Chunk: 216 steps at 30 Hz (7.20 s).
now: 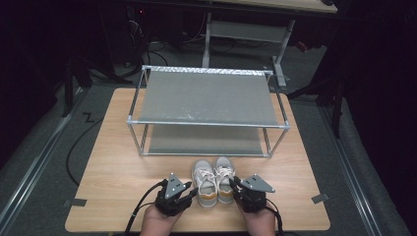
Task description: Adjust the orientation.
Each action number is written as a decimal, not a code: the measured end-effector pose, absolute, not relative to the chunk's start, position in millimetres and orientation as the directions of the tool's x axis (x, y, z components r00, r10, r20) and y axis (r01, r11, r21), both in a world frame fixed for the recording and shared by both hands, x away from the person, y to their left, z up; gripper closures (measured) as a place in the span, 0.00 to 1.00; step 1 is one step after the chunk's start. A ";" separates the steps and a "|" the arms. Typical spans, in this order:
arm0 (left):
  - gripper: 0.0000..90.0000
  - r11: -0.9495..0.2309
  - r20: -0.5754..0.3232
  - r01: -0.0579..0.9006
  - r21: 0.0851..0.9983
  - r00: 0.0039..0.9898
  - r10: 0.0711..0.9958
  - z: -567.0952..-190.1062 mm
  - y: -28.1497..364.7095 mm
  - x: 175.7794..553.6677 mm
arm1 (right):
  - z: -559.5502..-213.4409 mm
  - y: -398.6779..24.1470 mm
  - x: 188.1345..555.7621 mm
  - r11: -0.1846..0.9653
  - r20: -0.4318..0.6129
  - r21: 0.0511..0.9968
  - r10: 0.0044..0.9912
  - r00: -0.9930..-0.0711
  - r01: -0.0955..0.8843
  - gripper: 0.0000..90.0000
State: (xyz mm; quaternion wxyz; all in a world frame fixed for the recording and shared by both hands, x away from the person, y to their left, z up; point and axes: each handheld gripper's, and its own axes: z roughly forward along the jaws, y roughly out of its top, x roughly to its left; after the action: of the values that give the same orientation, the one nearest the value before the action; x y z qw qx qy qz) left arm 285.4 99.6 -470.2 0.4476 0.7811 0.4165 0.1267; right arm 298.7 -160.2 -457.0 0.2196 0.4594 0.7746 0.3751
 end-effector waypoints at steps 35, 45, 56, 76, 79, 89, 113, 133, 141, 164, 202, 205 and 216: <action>0.98 -0.349 -0.098 0.609 0.712 0.578 0.810 -491.9 73.6 316.3 | -473.8 -190.1 312.4 0.300 0.025 0.719 0.890 -0.455 0.627 0.78; 0.98 -0.393 -0.099 0.575 0.718 0.643 0.760 -489.5 2.5 328.5 | -469.2 -257.4 307.8 0.192 0.042 0.707 0.949 -0.311 0.681 0.78; 0.96 -0.374 -0.109 0.581 0.723 0.631 0.768 -491.3 1.6 331.6 | -469.5 -260.0 309.9 0.186 0.044 0.708 0.951 -0.306 0.681 0.82; 0.77 -0.324 -0.101 0.584 0.744 0.579 0.809 -485.1 39.0 333.1 | -465.1 -264.5 313.9 0.174 0.046 0.718 0.954 -0.296 0.673 0.73; 0.65 -0.324 -0.074 0.569 0.756 0.566 0.821 -477.1 62.9 329.0 | -462.5 -268.6 314.0 0.180 0.012 0.727 0.962 -0.274 0.663 0.69; 0.47 -0.277 -0.073 0.590 0.758 0.499 0.863 -456.8 170.6 299.3 | -470.0 -267.7 324.1 0.218 -0.111 0.632 0.975 -0.191 0.744 0.65; 0.46 -0.240 -0.193 0.586 0.774 0.578 0.793 -454.6 185.6 305.3 | -427.4 -262.8 373.5 0.136 -0.088 -0.013 0.987 -0.137 0.991 0.60; 0.46 -0.262 -0.199 0.603 0.753 0.589 0.783 -460.6 180.9 307.4 | -382.6 -239.4 385.8 0.052 0.003 -0.111 0.999 -0.052 0.992 0.59; 0.46 -0.279 -0.189 0.602 0.749 0.596 0.780 -462.5 179.1 307.3 | -365.1 -195.8 389.1 0.112 0.020 -0.103 0.994 -0.110 0.988 0.60; 0.46 -0.304 -0.175 0.594 0.744 0.613 0.770 -464.3 174.9 306.9 | -412.5 -150.8 392.6 0.128 0.059 -0.125 0.991 -0.122 0.984 0.87; 0.46 -0.304 -0.190 0.599 0.741 0.621 0.761 -464.4 176.8 309.0 | -388.9 -125.5 426.2 0.158 -0.017 0.195 0.987 -0.158 0.968 0.91; 0.46 -0.302 -0.192 0.600 0.741 0.620 0.761 -464.4 177.0 309.1 | -391.2 -124.8 428.7 0.159 -0.023 0.209 0.987 -0.157 0.965 0.91; 0.45 -0.305 -0.193 0.599 0.740 0.624 0.757 -464.6 176.8 309.0 | -411.4 -118.2 434.5 0.131 -0.038 0.266 0.991 -0.126 0.955 0.90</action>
State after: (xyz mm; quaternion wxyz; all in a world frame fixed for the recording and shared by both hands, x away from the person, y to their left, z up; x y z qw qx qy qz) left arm 309.0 176.8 -464.6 0.4109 0.8019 0.4229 0.0962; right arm 434.5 -118.2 -411.4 0.1027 0.6530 0.7451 0.0884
